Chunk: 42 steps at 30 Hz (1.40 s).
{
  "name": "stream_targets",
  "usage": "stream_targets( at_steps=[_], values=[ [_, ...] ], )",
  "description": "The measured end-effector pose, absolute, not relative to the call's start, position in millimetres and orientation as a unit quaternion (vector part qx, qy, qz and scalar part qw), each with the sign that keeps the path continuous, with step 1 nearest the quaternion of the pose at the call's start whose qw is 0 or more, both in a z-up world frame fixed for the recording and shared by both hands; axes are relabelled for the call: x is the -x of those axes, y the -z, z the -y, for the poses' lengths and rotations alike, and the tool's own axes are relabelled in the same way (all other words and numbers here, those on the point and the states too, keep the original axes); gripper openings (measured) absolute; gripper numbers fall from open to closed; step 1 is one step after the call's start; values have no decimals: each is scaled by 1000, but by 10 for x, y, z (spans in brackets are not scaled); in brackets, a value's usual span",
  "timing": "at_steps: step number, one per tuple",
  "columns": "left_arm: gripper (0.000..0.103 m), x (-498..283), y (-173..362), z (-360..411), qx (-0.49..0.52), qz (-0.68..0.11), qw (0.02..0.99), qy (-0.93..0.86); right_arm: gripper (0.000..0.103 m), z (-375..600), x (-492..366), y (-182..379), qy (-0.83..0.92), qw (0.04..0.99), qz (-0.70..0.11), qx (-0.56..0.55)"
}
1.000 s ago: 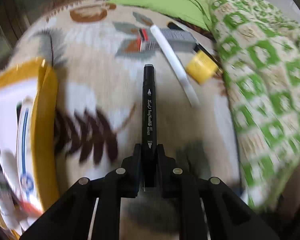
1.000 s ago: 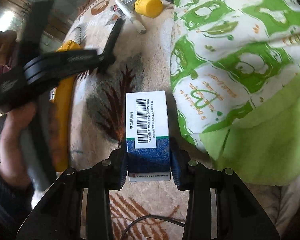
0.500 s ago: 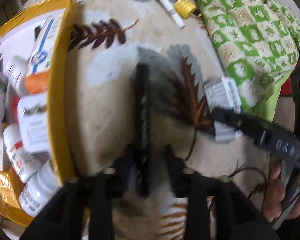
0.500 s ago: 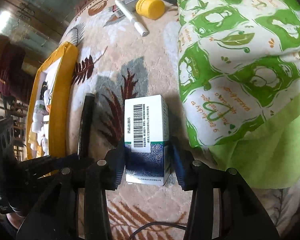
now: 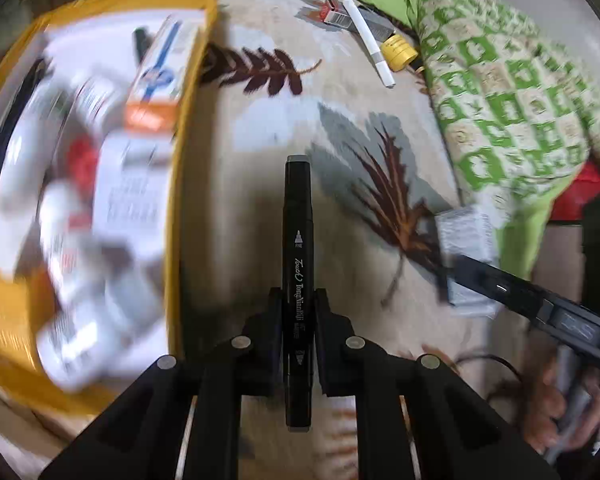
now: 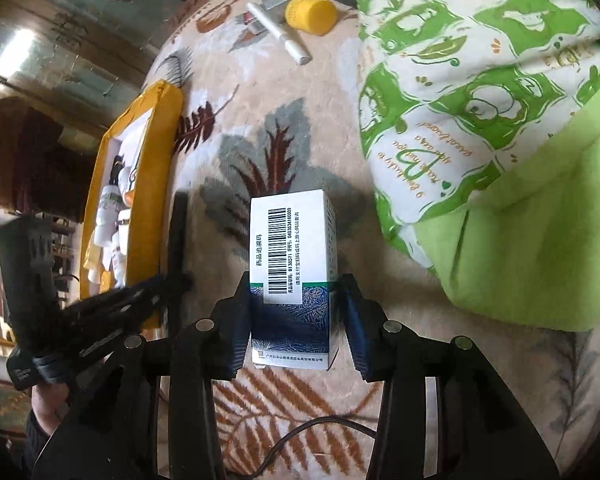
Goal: Organize objects
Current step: 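Carry the medicine box and black marker into the tray and open both tools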
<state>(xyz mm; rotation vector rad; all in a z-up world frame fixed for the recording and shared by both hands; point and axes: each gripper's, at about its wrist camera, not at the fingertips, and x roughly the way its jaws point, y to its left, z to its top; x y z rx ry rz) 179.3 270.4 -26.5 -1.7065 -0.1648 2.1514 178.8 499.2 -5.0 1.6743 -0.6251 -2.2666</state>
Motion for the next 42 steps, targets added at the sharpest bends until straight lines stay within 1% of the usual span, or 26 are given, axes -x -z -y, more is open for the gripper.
stream_targets(
  at_steps=[2,5,7,14,20,24,31,38,42],
  values=[
    [13,-1931,245,-2629,603,84,205,-766,41,-4941,-1806,118,771,131,214,-585],
    [13,-1937,132,-2560,588,104,221,-771,41,-4830,-1835,121,763,146,214,-592],
    [13,-1784,52,-2485,577,119,234,-774,41,-4699,-1831,-3,771,157,198,-585],
    [13,-1790,-203,-2190,557,153,252,-776,41,-4309,-1731,-363,783,182,184,-565],
    [13,-1567,-515,-1623,530,178,221,-799,41,-3847,-1530,-537,785,210,160,-561],
    [13,-1298,-595,-1199,522,190,185,-810,41,-3501,-1343,-610,782,230,144,-561],
    [13,-639,-483,-778,541,196,150,-804,41,-2977,-820,-601,777,242,135,-566],
    [13,-115,-237,-699,591,175,132,-776,41,-2689,-330,-528,778,228,119,-574],
    [13,25,-110,-680,615,160,113,-764,41,-2576,-88,-494,783,216,100,-575]
  ],
)
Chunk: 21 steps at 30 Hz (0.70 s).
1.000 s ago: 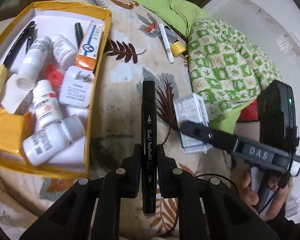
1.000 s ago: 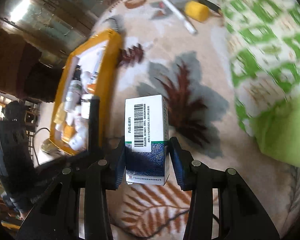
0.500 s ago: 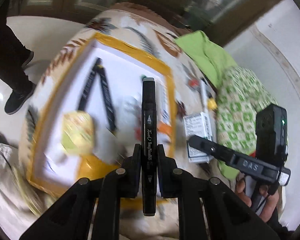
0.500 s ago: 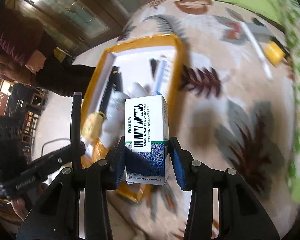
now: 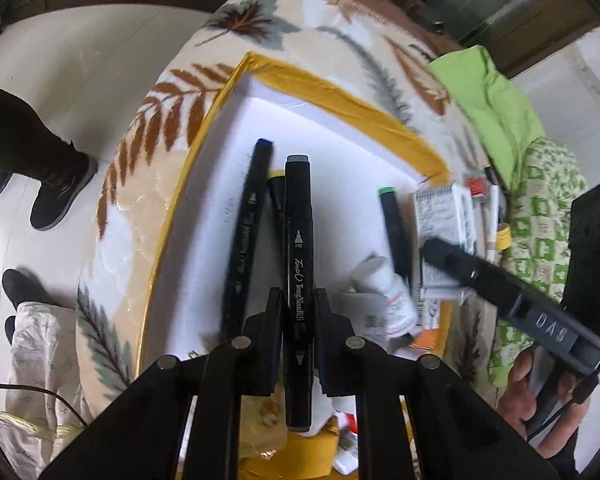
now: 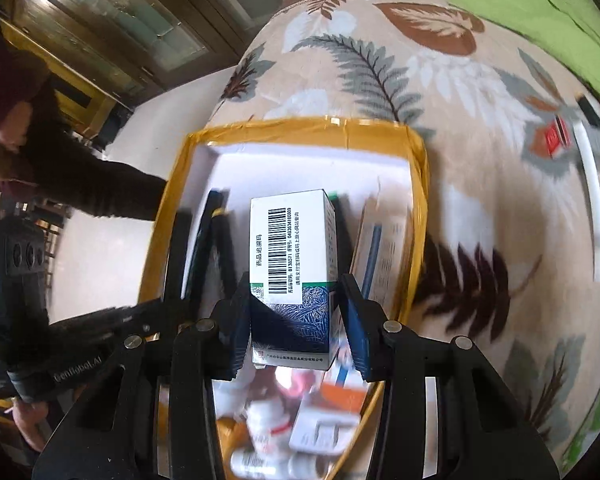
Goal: Organize objects
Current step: 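Carry the medicine box and black marker into the tray and open both tools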
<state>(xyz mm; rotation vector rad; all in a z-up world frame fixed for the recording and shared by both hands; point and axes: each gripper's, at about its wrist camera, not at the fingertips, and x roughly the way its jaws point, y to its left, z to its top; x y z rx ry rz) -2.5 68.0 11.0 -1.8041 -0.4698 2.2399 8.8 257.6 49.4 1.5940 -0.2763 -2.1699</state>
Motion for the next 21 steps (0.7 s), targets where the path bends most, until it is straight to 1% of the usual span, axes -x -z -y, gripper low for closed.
stream_targets(
  at_steps=[5,12,17,21],
  values=[
    [13,28,4,-700,625,143,105,-760,41,-2431,92,-417,782,212,83,-580],
    [13,22,51,-542,612,194,108,-759,41,-2214,215,-275,780,223,75,-580],
    [14,121,119,-531,612,202,98,-758,41,-2173,223,-208,780,216,75,-583],
    [14,107,158,-559,608,211,112,-757,42,-2205,203,-213,781,218,85,-579]
  ],
)
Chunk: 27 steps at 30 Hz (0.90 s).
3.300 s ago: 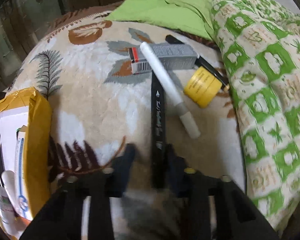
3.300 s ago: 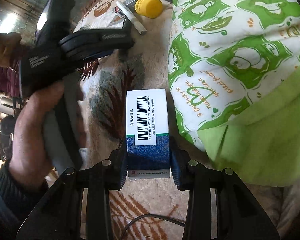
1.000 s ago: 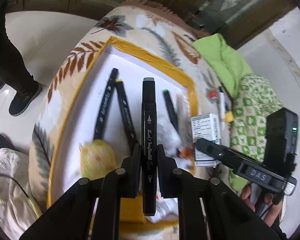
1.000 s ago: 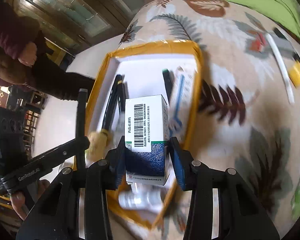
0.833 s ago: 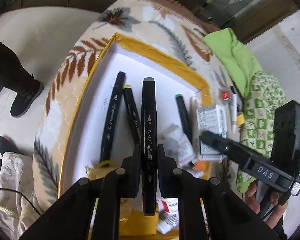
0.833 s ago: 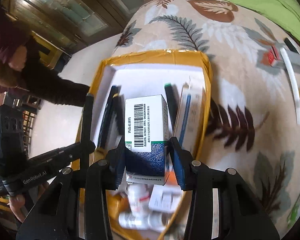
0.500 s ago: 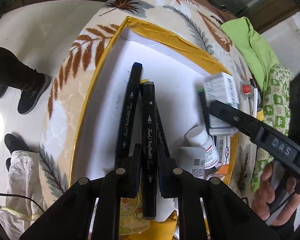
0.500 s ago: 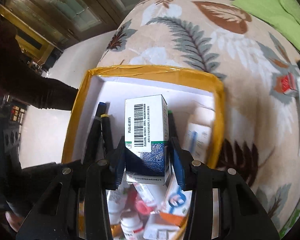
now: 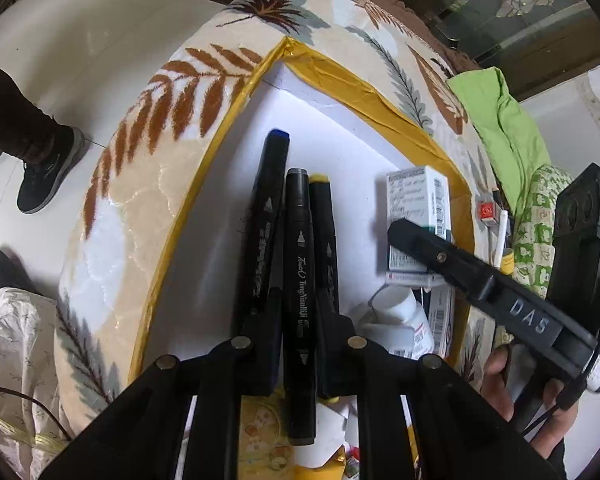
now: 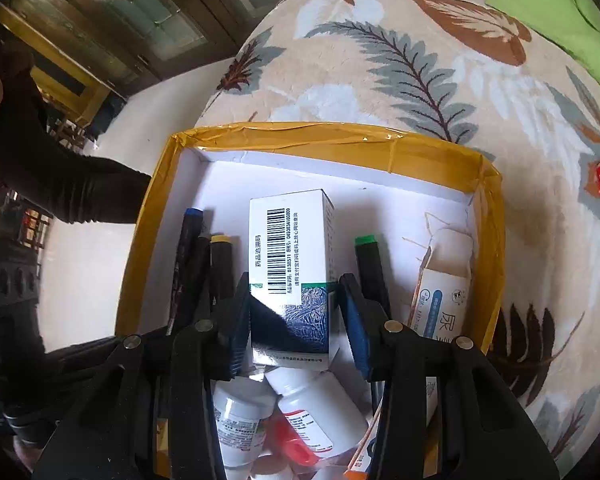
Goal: Organize objects
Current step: 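Carry the medicine box and black marker into the tray and open both tools, then move both tools back toward the remaining items on the bedspread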
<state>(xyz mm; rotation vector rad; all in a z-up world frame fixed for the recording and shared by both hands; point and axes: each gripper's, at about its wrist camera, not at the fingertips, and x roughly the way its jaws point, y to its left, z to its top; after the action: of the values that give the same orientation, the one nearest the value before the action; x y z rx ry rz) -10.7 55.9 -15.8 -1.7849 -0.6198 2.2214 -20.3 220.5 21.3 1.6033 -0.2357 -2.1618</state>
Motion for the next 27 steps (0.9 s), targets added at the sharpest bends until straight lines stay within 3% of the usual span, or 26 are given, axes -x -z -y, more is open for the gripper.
stream_targets(
  at_steps=[1,3,5,7,15,27],
  values=[
    [16,90,163,-556,611,215,117,-753,42,-2219,199,-224,780,221,88,-579],
    [33,37,151,-537,606,230,126,-751,45,-2240,188,-271,780,232,96,-574],
    [58,-19,87,-533,587,250,143,-757,56,-2238,172,-342,784,246,96,-562],
    [68,-91,-3,-549,575,252,137,-766,57,-2246,130,-421,788,250,91,-555],
    [68,-548,-352,-960,526,268,161,-791,57,-2776,-332,-637,787,287,124,-532],
    [68,-691,-273,-2123,554,223,216,-773,57,-4492,-228,-633,847,137,118,-499]
  ],
)
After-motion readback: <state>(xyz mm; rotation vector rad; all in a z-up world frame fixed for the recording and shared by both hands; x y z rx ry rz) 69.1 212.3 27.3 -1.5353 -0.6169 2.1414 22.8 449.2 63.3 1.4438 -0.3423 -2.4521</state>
